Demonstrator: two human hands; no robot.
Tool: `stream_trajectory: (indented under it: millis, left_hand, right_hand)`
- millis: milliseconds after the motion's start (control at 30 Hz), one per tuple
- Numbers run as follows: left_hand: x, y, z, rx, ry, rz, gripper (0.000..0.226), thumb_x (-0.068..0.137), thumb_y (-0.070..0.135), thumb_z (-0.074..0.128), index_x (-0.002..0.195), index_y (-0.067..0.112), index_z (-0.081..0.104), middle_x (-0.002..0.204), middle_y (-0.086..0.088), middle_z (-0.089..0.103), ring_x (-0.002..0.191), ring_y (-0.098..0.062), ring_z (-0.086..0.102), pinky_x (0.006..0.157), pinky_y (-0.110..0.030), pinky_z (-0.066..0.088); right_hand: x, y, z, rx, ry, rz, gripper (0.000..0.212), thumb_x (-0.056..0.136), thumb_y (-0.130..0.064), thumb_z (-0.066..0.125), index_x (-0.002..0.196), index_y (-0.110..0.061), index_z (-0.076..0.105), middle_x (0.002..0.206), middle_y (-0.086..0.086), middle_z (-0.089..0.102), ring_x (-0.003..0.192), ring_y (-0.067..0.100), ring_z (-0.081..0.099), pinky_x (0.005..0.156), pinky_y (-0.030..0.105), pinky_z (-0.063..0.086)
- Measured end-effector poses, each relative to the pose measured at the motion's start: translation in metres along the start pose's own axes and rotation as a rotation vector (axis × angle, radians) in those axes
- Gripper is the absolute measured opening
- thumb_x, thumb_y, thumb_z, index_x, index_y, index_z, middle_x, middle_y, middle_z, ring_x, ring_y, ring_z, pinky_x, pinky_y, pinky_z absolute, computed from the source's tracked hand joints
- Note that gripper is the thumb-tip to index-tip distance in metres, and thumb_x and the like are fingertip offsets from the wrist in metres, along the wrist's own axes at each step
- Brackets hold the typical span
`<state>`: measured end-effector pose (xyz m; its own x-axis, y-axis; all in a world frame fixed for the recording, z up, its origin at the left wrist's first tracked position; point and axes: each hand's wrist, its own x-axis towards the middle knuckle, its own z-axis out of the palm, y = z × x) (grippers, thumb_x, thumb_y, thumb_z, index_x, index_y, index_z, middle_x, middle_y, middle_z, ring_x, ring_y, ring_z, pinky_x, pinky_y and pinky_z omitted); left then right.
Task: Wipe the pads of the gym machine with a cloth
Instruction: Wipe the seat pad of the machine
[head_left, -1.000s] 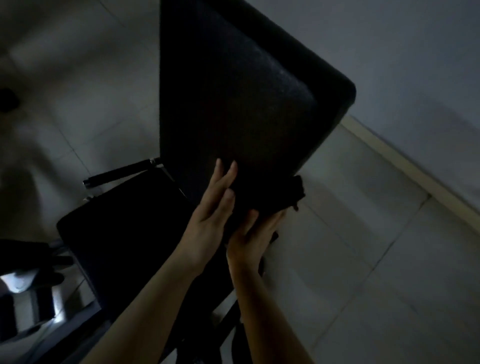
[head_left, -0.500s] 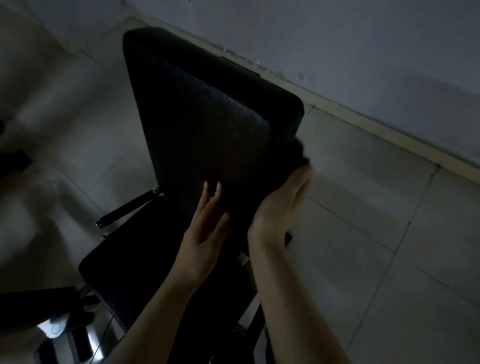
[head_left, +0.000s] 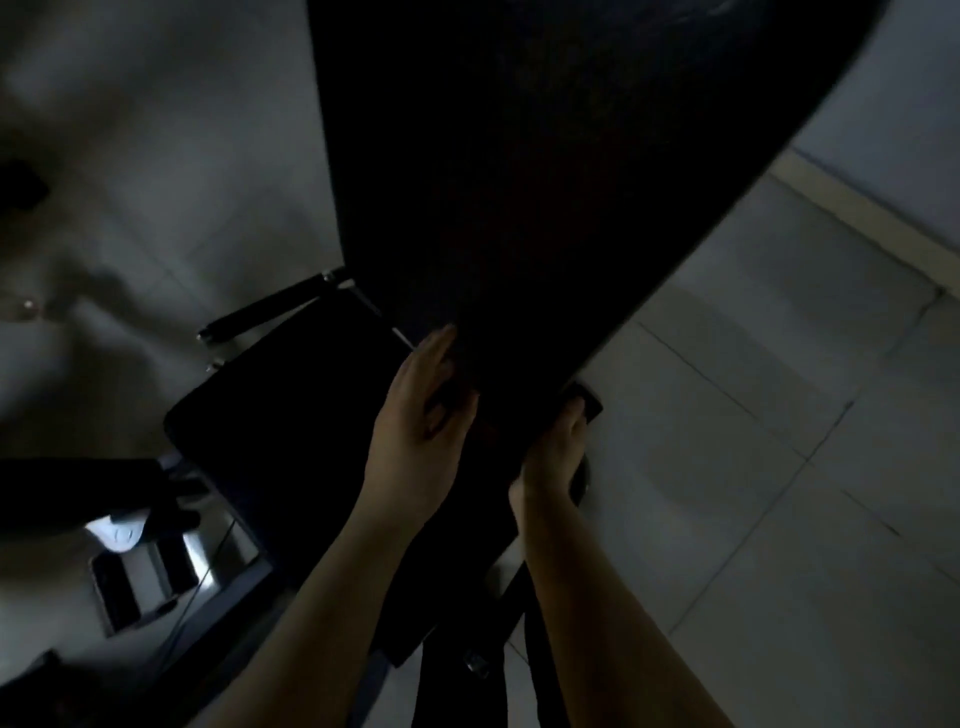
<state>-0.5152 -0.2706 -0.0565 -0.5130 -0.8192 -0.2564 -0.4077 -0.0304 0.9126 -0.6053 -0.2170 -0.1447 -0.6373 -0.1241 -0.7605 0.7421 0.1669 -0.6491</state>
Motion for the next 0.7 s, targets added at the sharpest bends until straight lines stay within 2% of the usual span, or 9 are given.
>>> stream_trajectory:
  millis: [67, 133, 167, 233, 300, 333, 433, 533, 700]
  left_hand:
    - [-0.028, -0.057, -0.014, -0.091, 0.224, -0.276, 0.047, 0.093, 0.013, 0.055, 0.136, 0.028, 0.044, 0.134, 0.006, 0.051, 0.119, -0.006, 0.054, 0.087, -0.014, 0.050]
    - [-0.063, -0.113, -0.035, -0.034, 0.354, -0.468, 0.038, 0.093, 0.019, 0.057, 0.128, 0.030, 0.049, 0.131, 0.002, 0.052, 0.117, -0.018, 0.055, 0.091, -0.027, 0.050]
    - [-0.079, -0.134, -0.048, -0.034, 0.397, -0.550, 0.035, 0.092, 0.021, 0.057, 0.124, 0.034, 0.049, 0.131, 0.000, 0.049, 0.117, -0.022, 0.054, 0.094, -0.036, 0.048]
    - [-0.103, -0.162, -0.071, 0.004, 0.456, -0.684, 0.038, 0.092, 0.025, 0.058, 0.125, 0.036, 0.044, 0.136, 0.000, 0.038, 0.120, -0.026, 0.047, 0.096, -0.041, 0.043]
    - [-0.112, -0.179, -0.089, -0.014, 0.484, -0.758, 0.052, 0.092, 0.028, 0.058, 0.139, 0.032, 0.035, 0.147, 0.000, 0.026, 0.123, -0.027, 0.043, 0.098, -0.041, 0.041]
    - [-0.108, -0.183, -0.095, -0.114, 0.484, -0.783, 0.058, 0.093, 0.030, 0.055, 0.144, 0.030, 0.028, 0.150, 0.000, 0.022, 0.121, -0.026, 0.044, 0.096, -0.040, 0.041]
    - [-0.078, -0.198, -0.114, -0.424, 0.491, -0.849, 0.057, 0.098, 0.041, 0.039, 0.149, 0.029, 0.016, 0.151, -0.006, 0.031, 0.123, -0.028, 0.047, 0.098, -0.042, 0.041]
    - [-0.051, -0.206, -0.119, -0.469, 0.564, -0.933, 0.056, 0.097, 0.053, 0.027, 0.146, 0.024, 0.026, 0.140, -0.009, 0.047, 0.122, -0.034, 0.050, 0.105, -0.050, 0.038]
    - [-0.034, -0.209, -0.109, -0.315, 0.762, -1.029, 0.066, 0.089, 0.070, 0.021, 0.134, 0.027, 0.042, 0.123, -0.014, 0.060, 0.110, -0.038, 0.056, 0.089, -0.044, 0.043]
  right_hand:
    - [-0.006, 0.019, -0.005, -0.139, -0.110, 0.043, 0.046, 0.099, -0.045, 0.033, 0.136, -0.020, 0.045, 0.131, 0.004, 0.056, 0.112, 0.022, 0.058, 0.085, 0.029, 0.049]
    - [-0.014, 0.045, -0.015, -0.314, -0.255, 0.033, 0.045, 0.100, -0.043, 0.035, 0.138, -0.021, 0.044, 0.128, -0.003, 0.052, 0.112, 0.015, 0.054, 0.075, 0.013, 0.045]
    - [-0.020, 0.061, -0.019, -0.514, -0.360, -0.091, 0.046, 0.099, -0.044, 0.035, 0.140, -0.023, 0.041, 0.132, -0.005, 0.046, 0.118, 0.013, 0.047, 0.078, 0.008, 0.042]
    - [-0.027, 0.096, -0.030, -1.067, -0.567, -0.555, 0.053, 0.095, -0.057, 0.029, 0.142, -0.032, 0.034, 0.148, -0.003, 0.033, 0.135, 0.017, 0.031, 0.102, 0.023, 0.038]
    - [-0.020, 0.127, -0.034, -1.532, -0.582, -0.938, 0.060, 0.094, -0.058, 0.021, 0.146, -0.029, 0.028, 0.155, 0.002, 0.025, 0.140, 0.022, 0.023, 0.109, 0.048, 0.026]
    - [-0.018, 0.137, -0.032, -1.646, -0.573, -1.010, 0.060, 0.096, -0.055, 0.021, 0.148, -0.026, 0.024, 0.156, 0.004, 0.024, 0.141, 0.023, 0.022, 0.112, 0.053, 0.019]
    - [-0.019, 0.140, -0.003, -1.763, -0.706, -1.173, 0.060, 0.097, -0.053, 0.025, 0.150, -0.026, 0.020, 0.157, 0.004, 0.017, 0.144, 0.023, 0.016, 0.114, 0.055, 0.007]
    - [-0.006, 0.132, 0.031, -1.768, -0.789, -1.254, 0.059, 0.097, -0.053, 0.026, 0.150, -0.027, 0.020, 0.157, 0.003, 0.018, 0.145, 0.021, 0.015, 0.117, 0.047, 0.006]
    - [0.035, 0.103, 0.129, -1.645, -0.337, -1.173, 0.057, 0.097, -0.045, 0.027, 0.144, -0.014, 0.035, 0.154, 0.009, 0.026, 0.143, 0.026, 0.022, 0.115, 0.043, 0.017]
